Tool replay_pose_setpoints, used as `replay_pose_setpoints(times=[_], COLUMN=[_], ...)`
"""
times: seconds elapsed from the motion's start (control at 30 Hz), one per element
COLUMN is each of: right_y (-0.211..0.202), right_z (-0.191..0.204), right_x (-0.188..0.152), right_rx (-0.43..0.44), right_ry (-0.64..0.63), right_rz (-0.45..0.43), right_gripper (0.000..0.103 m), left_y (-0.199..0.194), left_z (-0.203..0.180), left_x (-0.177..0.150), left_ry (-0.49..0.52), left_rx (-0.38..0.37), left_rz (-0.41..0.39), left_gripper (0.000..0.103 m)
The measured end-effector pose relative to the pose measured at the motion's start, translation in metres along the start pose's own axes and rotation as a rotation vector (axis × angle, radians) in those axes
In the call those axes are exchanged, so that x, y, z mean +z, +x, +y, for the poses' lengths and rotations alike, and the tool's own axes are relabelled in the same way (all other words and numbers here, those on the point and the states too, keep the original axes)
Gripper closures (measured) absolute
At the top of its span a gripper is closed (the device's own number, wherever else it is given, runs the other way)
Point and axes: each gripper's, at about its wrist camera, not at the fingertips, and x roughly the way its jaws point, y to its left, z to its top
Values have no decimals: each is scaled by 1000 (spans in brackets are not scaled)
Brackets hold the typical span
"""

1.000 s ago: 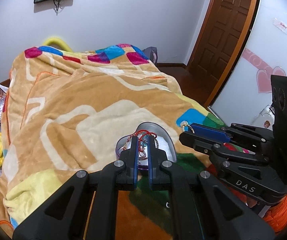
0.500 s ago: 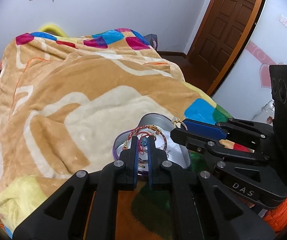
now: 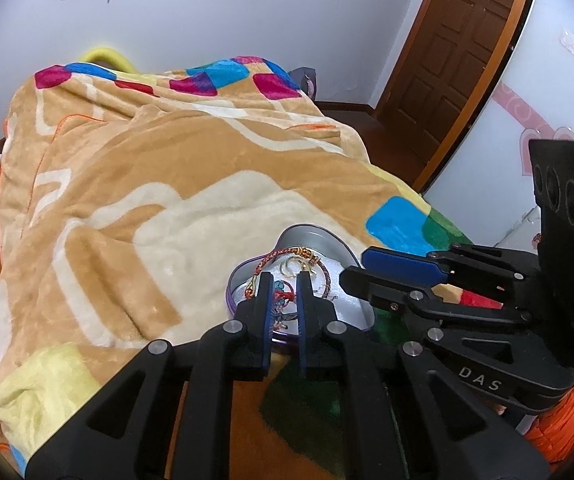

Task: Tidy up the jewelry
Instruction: 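Carry both pieces into the heart tin and open both tools, then move both tools back to the last jewelry pieces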

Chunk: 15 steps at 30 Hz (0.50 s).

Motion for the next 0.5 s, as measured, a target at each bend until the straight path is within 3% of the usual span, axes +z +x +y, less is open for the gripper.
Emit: replay_pose_setpoints(times=[0.1, 0.33, 0.5], right_y=[-7, -30, -46], right_z=[3, 8, 13], right_x=[0, -1, -4], right_rx=[-12, -29, -38], right_ry=[-5, -16, -21], right_rz=[-15, -53, -76], right_gripper=[75, 74, 74], left_y=[-9, -35, -52], left_z=[-1, -7, -10], left_x=[0, -4, -9], left_ry=[-1, 8, 14], left_rx=[7, 27, 39], left_rz=[-14, -42, -56], left_gripper=[92, 83, 83])
